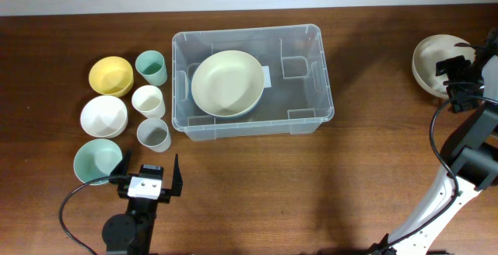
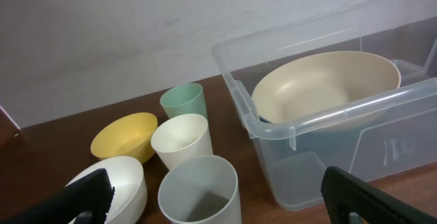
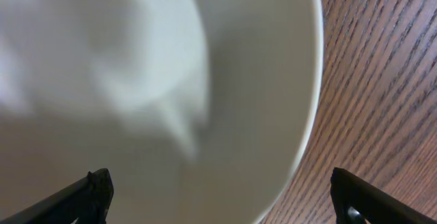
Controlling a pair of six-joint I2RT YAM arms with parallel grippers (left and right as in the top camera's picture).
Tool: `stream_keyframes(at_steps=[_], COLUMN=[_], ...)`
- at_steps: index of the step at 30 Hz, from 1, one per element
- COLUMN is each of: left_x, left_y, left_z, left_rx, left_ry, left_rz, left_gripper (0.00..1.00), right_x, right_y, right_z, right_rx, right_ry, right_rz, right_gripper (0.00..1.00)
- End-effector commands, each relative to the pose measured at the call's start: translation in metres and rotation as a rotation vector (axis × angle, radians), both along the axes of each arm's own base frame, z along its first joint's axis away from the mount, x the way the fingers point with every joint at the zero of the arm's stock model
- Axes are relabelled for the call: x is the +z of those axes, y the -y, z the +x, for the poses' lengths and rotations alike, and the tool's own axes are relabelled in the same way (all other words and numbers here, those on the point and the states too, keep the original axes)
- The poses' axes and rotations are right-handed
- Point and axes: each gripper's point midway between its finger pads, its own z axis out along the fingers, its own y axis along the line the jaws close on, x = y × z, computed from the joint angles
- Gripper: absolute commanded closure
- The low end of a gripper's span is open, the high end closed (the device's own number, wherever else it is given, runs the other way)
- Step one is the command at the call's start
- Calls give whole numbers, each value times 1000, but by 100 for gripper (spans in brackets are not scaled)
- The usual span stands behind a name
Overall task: Pack container
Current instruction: 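Lower the right gripper onto the rim of the second cream bowl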
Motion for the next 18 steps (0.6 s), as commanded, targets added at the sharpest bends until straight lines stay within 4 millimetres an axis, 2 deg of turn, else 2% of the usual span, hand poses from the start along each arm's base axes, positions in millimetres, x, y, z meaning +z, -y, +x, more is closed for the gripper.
stream_keyframes(at_steps=[1,5,9,15,18], left_x=[-3,-3,-3,-3,-3], left_y=[-2,-2,-2,-2,-2], left_z=[0,0,0,0,0], left_rx=[7,7,7,7,7], left_ry=[-9,-9,-9,-9,-9], left_rz=[5,5,5,6,5], left_gripper=[0,0,0,0,0], right_x=[-13,-18,-24,-27,-27], right_y=[2,0,0,0,0], right_z=[-9,-12,-15,-15,-15], right_rx=[-11,-12,-13,-13,-13], right_ry=[-35,-47,-60,-59,-59], right_rz=[8,14,11,10,10], right_gripper=[7,14,16,33,38])
